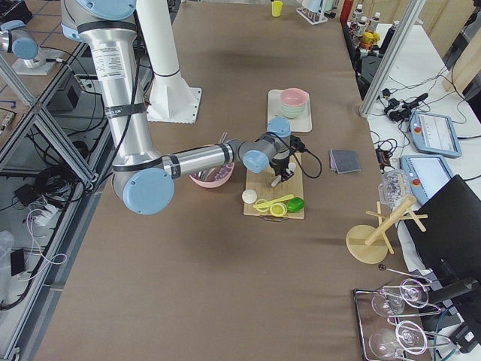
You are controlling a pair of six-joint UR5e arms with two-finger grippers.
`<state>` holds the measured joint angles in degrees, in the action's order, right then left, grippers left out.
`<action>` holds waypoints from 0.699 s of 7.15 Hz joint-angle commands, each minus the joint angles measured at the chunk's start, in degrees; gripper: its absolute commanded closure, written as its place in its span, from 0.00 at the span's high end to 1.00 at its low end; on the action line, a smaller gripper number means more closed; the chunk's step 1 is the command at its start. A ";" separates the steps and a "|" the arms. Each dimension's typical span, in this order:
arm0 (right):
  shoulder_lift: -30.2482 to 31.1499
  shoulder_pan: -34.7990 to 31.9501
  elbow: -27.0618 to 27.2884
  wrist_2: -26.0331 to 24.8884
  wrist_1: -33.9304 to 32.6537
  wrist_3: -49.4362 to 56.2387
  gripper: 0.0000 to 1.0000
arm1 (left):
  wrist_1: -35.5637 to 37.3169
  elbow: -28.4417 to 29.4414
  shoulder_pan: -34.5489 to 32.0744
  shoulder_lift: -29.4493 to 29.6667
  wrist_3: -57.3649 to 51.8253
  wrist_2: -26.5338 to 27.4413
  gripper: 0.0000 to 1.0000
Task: Stack pink bowl on green and place spoon
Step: 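Lower the right gripper onto the white spoon handle and grasp it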
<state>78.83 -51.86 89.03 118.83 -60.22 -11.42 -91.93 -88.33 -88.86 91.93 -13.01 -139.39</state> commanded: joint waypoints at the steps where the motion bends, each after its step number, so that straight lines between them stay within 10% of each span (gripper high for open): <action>1: 0.00 0.01 0.01 0.00 -0.07 0.00 0.33 | 0.00 0.00 0.00 0.00 0.00 0.00 0.98; 5: -0.52 -4.02 0.45 6.48 -0.77 -0.44 0.01 | 0.00 -0.18 0.00 0.00 0.09 0.00 0.98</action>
<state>78.58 -53.76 89.41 122.02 -60.79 -11.65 -91.93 -88.43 -88.86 91.93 -12.95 -139.39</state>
